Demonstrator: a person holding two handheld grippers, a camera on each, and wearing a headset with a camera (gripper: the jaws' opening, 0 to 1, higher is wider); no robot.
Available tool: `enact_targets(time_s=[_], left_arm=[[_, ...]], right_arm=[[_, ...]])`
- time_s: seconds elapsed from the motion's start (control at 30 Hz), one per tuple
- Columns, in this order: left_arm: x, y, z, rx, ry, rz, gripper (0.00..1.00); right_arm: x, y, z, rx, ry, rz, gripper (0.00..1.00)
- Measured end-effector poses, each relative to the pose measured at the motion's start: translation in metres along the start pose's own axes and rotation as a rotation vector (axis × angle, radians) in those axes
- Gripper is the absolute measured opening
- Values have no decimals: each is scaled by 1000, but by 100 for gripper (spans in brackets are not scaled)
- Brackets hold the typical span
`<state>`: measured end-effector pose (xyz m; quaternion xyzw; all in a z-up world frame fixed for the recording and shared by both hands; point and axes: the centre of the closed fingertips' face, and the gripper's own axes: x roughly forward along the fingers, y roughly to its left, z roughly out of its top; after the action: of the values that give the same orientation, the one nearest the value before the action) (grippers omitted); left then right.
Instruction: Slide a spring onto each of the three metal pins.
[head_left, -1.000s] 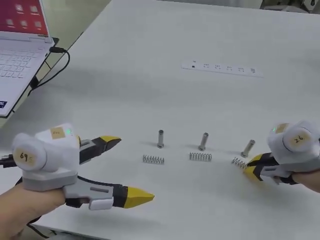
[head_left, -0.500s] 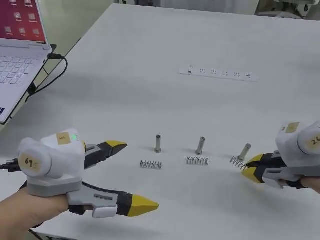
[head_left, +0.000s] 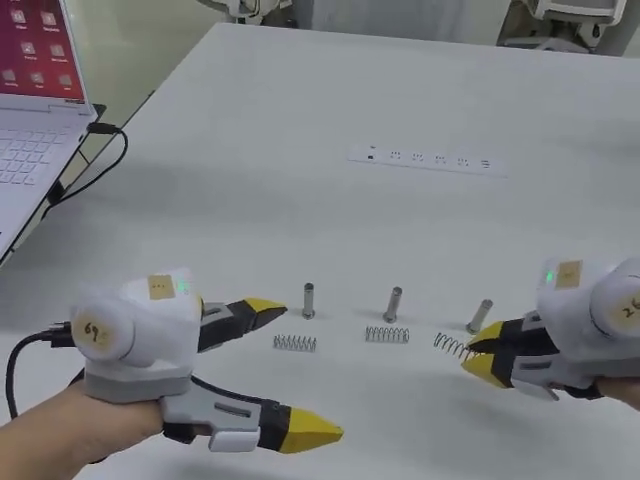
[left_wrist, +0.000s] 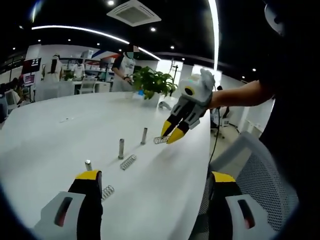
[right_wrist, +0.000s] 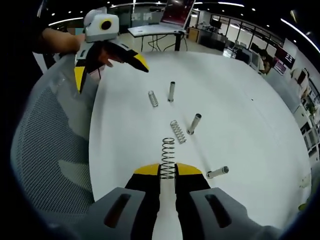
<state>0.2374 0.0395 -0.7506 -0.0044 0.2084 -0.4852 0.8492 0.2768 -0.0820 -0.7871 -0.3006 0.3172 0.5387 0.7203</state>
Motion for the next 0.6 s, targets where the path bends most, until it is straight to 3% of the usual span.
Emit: enact_targets(time_s=[0.33,0.47,0.6], left_arm=[[24,-7,7,41,-12,-51,73],[31,-10,8,34,-27,-96,58],[41,-12,2,60,-1,-110,52]], right_arm=[[0,19,17,-108,-18,54,8],[2,25,17,-157,-11,69,8],[4,30,20,-174,-14,89,8]])
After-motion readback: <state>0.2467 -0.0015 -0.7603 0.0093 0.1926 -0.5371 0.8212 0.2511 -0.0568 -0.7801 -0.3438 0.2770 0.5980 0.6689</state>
